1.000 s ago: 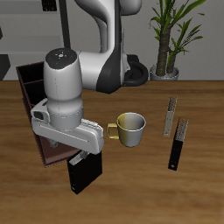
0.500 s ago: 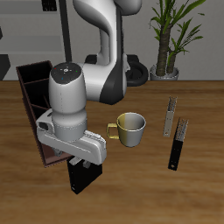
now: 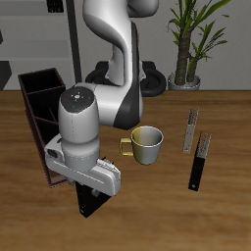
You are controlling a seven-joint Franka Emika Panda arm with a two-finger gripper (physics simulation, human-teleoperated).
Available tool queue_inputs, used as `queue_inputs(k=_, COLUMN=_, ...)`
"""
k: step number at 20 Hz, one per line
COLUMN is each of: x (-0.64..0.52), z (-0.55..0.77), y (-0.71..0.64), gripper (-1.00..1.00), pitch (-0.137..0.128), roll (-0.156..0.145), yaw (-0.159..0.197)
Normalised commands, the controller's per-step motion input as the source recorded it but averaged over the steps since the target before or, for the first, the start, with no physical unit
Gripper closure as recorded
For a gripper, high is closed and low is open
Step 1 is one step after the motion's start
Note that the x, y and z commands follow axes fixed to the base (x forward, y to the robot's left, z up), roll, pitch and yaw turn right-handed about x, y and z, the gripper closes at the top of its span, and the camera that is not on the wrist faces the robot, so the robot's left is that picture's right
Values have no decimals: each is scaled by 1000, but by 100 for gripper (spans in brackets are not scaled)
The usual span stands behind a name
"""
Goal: Place the right black book into the right desk caddy's front compartment
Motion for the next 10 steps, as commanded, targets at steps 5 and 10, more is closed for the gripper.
queue_inputs(k=5, x=-68, z=89, y=7, gripper=100, pitch=-2, roll=-5, yaw=11)
queue_inputs(k=10, x=-159, z=391, y=14, gripper=100, pitch=-37, roll=3, yaw=36)
